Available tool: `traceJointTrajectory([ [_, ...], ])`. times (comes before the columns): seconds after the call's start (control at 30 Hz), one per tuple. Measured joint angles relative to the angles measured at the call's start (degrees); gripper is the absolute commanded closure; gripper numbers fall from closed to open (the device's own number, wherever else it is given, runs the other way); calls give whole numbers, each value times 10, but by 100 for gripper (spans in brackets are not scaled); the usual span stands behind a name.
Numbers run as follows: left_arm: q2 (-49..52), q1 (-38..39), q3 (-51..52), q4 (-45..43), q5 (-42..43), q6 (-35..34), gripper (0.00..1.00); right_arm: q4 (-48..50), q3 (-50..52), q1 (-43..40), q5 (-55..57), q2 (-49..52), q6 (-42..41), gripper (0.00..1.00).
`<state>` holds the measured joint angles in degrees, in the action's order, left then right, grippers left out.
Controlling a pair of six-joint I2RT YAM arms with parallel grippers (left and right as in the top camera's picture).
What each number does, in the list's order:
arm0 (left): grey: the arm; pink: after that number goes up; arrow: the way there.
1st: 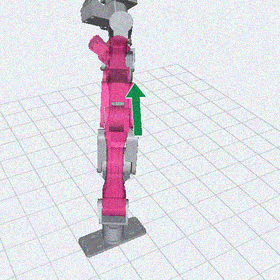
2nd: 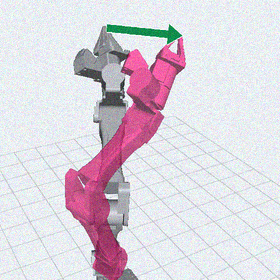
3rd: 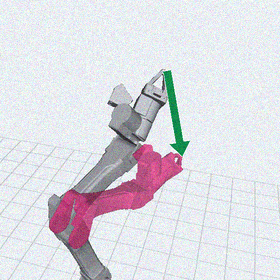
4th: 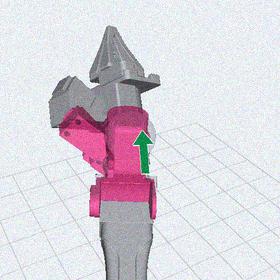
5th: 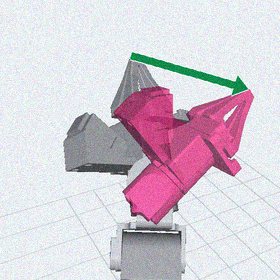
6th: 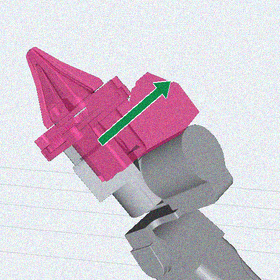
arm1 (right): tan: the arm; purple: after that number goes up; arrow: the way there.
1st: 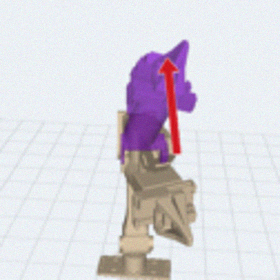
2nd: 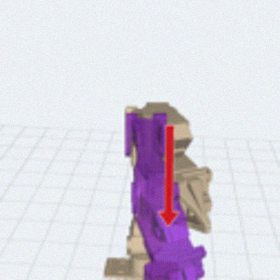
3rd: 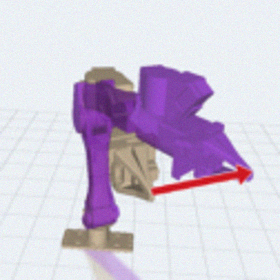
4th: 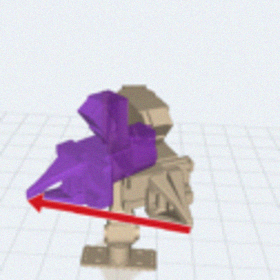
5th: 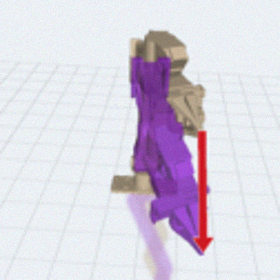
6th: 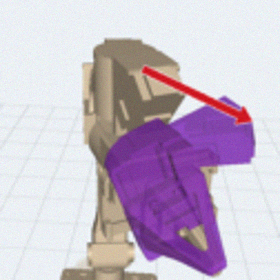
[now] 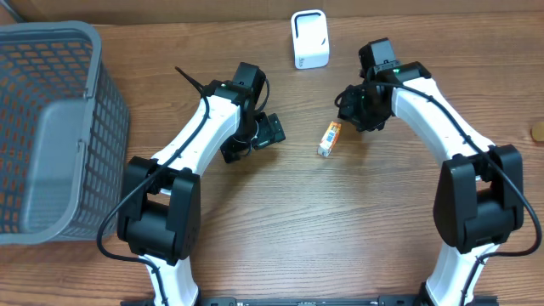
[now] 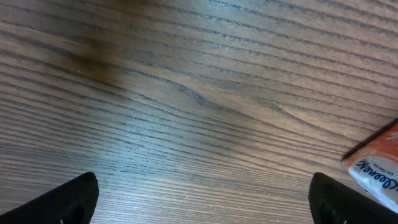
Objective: Scan the item barcode
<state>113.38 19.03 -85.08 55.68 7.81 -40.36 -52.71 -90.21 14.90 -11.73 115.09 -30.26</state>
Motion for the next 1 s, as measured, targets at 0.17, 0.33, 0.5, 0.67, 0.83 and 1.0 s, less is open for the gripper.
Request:
traceJointTrajectory([
  [0.17, 0, 0, 0, 1, 0, 0, 0, -6, 2, 17, 22, 0, -3, 63],
  [0.33, 0, 0, 0, 1, 0, 0, 0, -8, 7, 24, 30, 4, -26, 69],
  [0.5, 0, 0, 0, 1, 0, 0, 0, 8, 7, 34, 20, 9, -36, 69],
  [0.67, 0, 0, 0, 9, 0, 0, 0, 23, 7, 75, 13, 10, -43, 69],
  [0.83, 0, 0, 0, 15, 0, 0, 0, 31, 7, 111, 19, 18, -47, 72],
  [1.0, 0, 0, 0, 20, 0, 0, 0, -22, -5, 111, 68, 18, -27, 69],
])
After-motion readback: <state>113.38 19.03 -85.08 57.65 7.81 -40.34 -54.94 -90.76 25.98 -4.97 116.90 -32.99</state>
